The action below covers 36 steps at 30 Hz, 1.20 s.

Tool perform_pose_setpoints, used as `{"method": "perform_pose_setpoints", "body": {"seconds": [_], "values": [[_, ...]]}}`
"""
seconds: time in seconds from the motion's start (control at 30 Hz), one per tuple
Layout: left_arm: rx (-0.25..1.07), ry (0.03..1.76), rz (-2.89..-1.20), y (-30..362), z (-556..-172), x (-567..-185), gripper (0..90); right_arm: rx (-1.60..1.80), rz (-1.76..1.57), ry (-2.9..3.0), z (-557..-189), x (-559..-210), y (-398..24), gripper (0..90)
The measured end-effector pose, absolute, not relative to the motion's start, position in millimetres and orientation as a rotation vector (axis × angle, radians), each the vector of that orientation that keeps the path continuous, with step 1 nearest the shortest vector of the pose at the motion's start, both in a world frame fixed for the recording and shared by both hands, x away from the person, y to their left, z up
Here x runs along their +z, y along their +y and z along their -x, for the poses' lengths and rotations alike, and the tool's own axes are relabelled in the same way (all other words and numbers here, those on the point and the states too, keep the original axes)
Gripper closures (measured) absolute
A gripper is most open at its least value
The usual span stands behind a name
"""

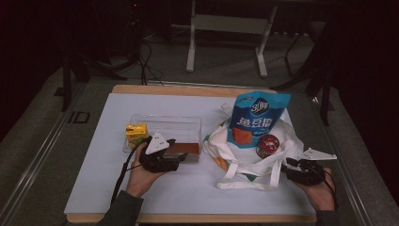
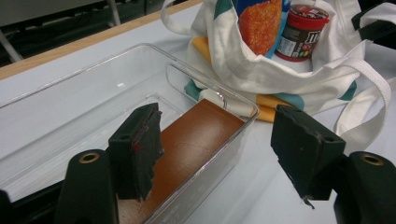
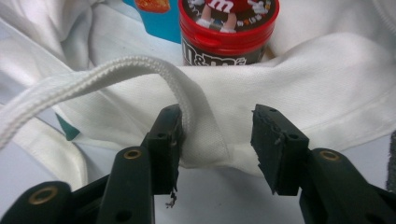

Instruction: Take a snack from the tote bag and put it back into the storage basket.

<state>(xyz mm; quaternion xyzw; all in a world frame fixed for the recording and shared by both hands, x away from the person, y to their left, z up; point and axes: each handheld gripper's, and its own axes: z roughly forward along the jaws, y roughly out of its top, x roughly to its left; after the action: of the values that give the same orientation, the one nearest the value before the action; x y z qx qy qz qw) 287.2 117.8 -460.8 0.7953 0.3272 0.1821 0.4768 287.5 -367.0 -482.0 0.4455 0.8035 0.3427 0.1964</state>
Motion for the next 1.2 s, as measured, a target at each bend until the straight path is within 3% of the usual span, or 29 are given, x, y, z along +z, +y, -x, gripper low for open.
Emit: {"method": "perform_pose_setpoints", "body": {"seconds": [0.6, 1.2], "values": [[0.451, 0.764, -1.932, 119, -280, -461, 43.2, 1.125, -1.207, 2.221, -293, -444, -384, 51.9], [0.41, 0.731, -1.93, 130, -271, -475, 48.5, 1.113, -1.182, 2.227, -322, -439, -372, 51.6]]}}
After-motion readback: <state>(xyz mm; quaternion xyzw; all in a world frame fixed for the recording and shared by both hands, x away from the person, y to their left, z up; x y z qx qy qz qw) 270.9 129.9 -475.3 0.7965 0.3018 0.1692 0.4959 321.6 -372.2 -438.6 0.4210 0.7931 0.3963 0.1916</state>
